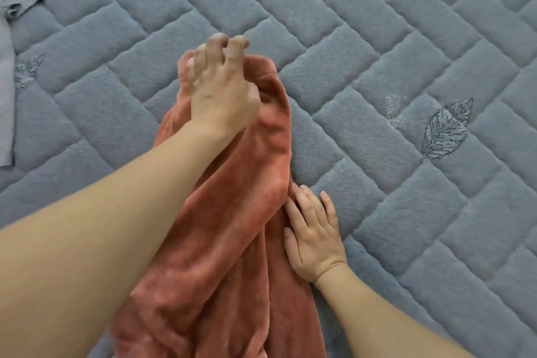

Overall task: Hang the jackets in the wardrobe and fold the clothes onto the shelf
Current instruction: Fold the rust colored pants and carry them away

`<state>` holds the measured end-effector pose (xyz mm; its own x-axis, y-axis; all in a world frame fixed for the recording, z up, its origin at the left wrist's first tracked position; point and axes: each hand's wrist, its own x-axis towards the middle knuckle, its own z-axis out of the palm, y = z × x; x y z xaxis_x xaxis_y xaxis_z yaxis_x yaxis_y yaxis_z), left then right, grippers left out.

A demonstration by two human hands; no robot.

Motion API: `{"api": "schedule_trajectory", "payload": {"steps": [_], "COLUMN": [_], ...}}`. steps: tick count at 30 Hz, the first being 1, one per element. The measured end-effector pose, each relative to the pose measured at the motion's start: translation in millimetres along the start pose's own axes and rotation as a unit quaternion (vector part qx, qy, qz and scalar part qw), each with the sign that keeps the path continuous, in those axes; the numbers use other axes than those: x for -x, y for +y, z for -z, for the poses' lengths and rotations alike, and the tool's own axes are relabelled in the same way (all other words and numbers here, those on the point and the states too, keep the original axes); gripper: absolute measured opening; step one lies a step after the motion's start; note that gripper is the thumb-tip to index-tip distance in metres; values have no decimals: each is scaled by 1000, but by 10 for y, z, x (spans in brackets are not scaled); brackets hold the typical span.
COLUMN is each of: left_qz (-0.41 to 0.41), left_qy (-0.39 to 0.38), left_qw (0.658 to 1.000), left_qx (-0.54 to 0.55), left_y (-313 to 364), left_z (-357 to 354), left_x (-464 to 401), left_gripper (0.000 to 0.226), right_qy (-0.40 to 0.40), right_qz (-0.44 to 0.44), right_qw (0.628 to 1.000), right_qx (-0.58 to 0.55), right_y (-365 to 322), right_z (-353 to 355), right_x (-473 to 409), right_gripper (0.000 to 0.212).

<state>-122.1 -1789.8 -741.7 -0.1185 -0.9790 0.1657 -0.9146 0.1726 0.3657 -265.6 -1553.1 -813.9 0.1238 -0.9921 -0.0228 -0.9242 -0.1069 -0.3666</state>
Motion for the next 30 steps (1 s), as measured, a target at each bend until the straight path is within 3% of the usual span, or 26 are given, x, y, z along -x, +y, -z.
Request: {"api": "schedule_trajectory", "payload": {"steps": [2,6,10,12,16,19,22,30], "left_qz": [98,13,65,47,-98,-85,-71,-67], "left_qy": [-70,-149,-160,-126,-29,-100,-188,-158], "left_qw": [991,973,957,969,993,990,973,977], "left_qx": [-52,-173,-231,-207,-64,-45,-115,-124], "left_y": [-199,-536,-577,-380,-151,-338,-617,-762], "left_z": [-36,-202,-211,-111,242,387,290,-23], "left_x": [119,170,-58,80,1113,2216,2693,2736], "left_gripper": [78,72,65,64,63,58,70,79], "right_qy": [-8,-4,-5,0,5,8,16,80], "right_qz": [-1,1,-4,-2,1,1,3,-1], "right_qw": [1000,1000,1000,1000,1000,1000,1000,997], "right_qx": [6,5,14,13,14,17,19,-4], "right_y": [8,-7,-1,-1,7,1,-9,-47], "right_z": [6,0,-25,-25,-21,-22,-27,-27], "right_x": [18,17,10,11,1,13,6,33], "right_gripper": [61,61,60,59,59,59,59,43]}}
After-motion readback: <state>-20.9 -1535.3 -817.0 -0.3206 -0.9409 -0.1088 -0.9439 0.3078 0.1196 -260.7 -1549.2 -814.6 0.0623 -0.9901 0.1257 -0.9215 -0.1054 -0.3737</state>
